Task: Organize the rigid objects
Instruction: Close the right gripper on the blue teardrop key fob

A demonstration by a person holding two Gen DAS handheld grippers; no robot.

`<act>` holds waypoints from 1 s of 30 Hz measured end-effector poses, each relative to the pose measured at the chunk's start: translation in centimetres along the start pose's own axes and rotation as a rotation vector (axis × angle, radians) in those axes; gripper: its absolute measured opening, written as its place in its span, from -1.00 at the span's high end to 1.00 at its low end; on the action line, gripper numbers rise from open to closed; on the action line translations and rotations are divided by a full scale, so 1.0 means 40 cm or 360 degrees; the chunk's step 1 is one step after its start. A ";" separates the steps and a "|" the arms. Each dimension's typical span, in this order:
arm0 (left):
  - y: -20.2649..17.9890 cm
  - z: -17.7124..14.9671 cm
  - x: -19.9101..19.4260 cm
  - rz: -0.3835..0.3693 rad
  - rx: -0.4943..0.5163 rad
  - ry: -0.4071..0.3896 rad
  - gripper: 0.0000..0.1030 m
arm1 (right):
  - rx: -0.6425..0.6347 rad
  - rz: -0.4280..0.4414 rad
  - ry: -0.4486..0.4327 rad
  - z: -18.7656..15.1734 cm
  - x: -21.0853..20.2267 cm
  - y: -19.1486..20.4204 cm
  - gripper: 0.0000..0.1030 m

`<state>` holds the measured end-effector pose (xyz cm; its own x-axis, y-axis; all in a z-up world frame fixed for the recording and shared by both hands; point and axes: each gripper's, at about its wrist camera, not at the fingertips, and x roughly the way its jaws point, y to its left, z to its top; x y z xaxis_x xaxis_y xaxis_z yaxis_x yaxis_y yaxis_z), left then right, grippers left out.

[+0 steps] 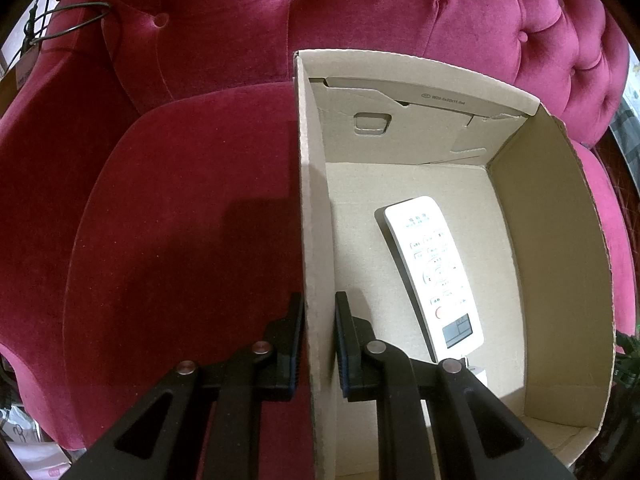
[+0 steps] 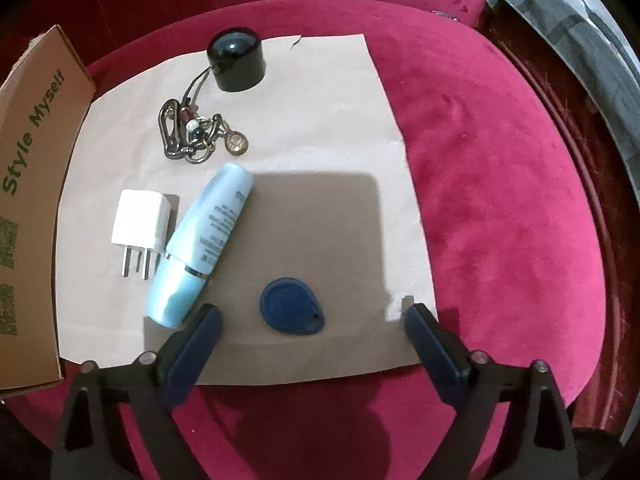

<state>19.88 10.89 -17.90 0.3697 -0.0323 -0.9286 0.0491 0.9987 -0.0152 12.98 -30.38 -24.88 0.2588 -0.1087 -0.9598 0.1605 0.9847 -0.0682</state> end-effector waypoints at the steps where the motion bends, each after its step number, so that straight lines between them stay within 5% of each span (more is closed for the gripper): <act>1: 0.001 0.000 0.000 0.0000 0.0001 0.0000 0.70 | 0.0009 0.0016 -0.0007 0.000 0.001 -0.003 -0.81; 6: 0.000 -0.001 0.001 0.0002 0.0003 0.0003 0.70 | 0.0040 0.0067 -0.0008 0.002 0.009 -0.020 -0.81; 12: -0.001 0.001 0.002 0.0005 0.0004 0.0003 0.70 | 0.0026 0.0090 -0.0015 0.001 0.000 -0.041 -0.53; 14: -0.003 0.001 0.002 0.0007 0.0006 0.0002 0.70 | 0.0033 0.0095 -0.0017 0.001 -0.008 -0.039 -0.34; 18: -0.006 0.000 0.004 0.0008 0.0005 0.0002 0.70 | -0.0004 0.0114 -0.0015 0.002 -0.008 -0.017 0.37; 30: -0.008 -0.002 0.005 0.0010 0.0007 0.0002 0.70 | -0.0001 0.0087 -0.0022 0.015 -0.047 0.003 0.38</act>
<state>19.87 10.56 -18.11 0.3686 -0.0262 -0.9292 0.0511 0.9987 -0.0079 13.10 -30.13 -22.93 0.2802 -0.0564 -0.9583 0.1454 0.9892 -0.0158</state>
